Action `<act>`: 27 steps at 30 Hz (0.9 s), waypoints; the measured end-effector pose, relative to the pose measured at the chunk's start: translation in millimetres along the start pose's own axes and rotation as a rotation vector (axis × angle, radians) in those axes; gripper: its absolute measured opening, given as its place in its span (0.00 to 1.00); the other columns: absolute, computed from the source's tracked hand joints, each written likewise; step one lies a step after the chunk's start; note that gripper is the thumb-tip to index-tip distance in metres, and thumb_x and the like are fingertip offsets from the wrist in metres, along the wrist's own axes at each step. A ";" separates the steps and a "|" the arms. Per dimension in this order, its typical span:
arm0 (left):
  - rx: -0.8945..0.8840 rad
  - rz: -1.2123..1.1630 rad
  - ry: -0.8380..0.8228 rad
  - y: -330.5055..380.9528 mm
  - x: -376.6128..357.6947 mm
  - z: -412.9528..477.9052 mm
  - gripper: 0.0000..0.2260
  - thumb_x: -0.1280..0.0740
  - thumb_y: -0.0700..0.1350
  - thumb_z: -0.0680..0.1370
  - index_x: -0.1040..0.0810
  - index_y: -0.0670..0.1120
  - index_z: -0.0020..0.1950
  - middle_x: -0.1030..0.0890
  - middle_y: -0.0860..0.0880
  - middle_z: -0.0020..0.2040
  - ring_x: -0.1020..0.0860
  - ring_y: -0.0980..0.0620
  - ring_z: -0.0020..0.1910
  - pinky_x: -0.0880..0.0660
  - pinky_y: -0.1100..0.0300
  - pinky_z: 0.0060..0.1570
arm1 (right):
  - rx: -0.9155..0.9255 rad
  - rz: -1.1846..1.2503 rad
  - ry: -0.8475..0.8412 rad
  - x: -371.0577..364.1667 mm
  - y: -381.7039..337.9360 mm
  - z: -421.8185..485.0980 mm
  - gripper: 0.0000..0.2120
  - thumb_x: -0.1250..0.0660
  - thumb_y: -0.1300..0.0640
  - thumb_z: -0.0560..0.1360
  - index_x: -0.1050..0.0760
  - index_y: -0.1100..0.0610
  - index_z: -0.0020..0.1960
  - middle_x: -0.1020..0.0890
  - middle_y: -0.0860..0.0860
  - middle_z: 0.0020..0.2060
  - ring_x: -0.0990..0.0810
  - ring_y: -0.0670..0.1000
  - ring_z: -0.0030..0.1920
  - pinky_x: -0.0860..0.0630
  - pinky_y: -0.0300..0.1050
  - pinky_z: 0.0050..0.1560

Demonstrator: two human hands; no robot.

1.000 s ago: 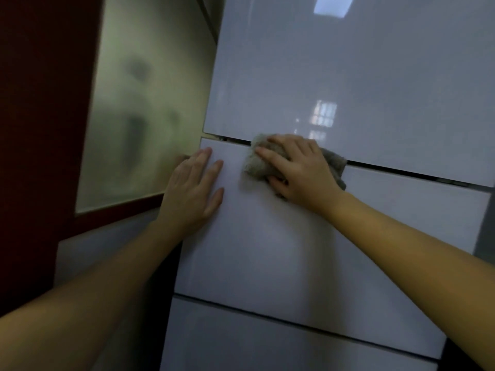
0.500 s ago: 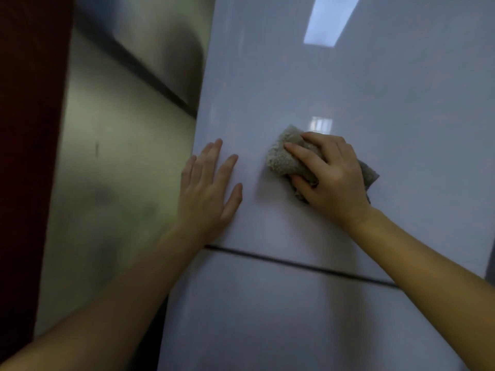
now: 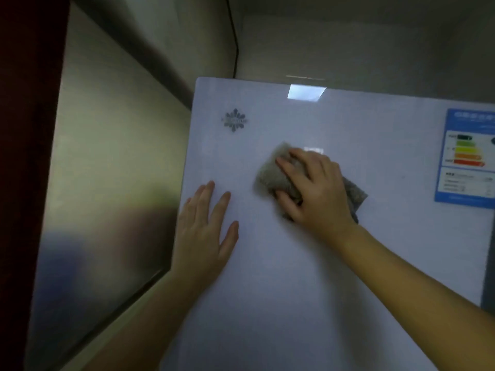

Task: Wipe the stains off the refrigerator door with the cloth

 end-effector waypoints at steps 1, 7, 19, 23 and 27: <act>0.011 0.005 -0.013 0.7 -0.9 0.6 0.25 0.43 0.56 0.82 0.32 0.46 0.77 0.36 0.41 0.79 0.37 0.40 0.78 0.37 0.42 0.76 | 0.021 0.016 -0.024 0.2 -1.3 -1.9 0.25 0.28 0.49 0.75 0.22 0.58 0.69 0.22 0.60 0.67 0.24 0.62 0.63 0.30 0.53 0.59; 0.006 0.080 -0.122 3.8 0.2 -5.0 0.27 0.45 0.58 0.82 0.37 0.48 0.79 0.40 0.42 0.81 0.41 0.41 0.80 0.40 0.44 0.77 | 0.121 0.038 -0.129 5.2 3.5 5.6 0.24 0.28 0.51 0.74 0.23 0.56 0.69 0.23 0.58 0.67 0.23 0.61 0.63 0.28 0.55 0.59; -0.036 0.108 -0.103 -4.8 5.1 -7.2 0.26 0.43 0.56 0.82 0.33 0.46 0.78 0.38 0.41 0.80 0.37 0.41 0.79 0.36 0.45 0.75 | 0.224 0.092 -0.157 4.0 -8.4 -10.6 0.21 0.29 0.49 0.77 0.21 0.55 0.68 0.22 0.56 0.69 0.22 0.60 0.65 0.26 0.55 0.61; -0.051 0.042 0.038 -18.6 18.2 -6.1 0.23 0.40 0.53 0.81 0.28 0.43 0.74 0.31 0.40 0.77 0.30 0.40 0.74 0.33 0.50 0.71 | 0.135 0.045 -0.108 2.6 4.5 21.7 0.22 0.28 0.50 0.75 0.21 0.55 0.67 0.22 0.57 0.67 0.23 0.62 0.62 0.28 0.55 0.59; -0.059 0.001 0.102 -29.0 14.0 -18.0 0.22 0.38 0.51 0.81 0.25 0.41 0.72 0.29 0.39 0.75 0.29 0.39 0.73 0.32 0.49 0.70 | -0.108 0.052 -0.020 -13.1 14.3 100.1 0.24 0.30 0.48 0.73 0.24 0.55 0.67 0.24 0.56 0.68 0.27 0.59 0.65 0.31 0.53 0.59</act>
Point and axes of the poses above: each hand's wrist, its own z-axis towards the middle knuckle, its own x-axis out of the back of the hand, y = z × x, the point moved 6 cm from there along z, towards the middle knuckle
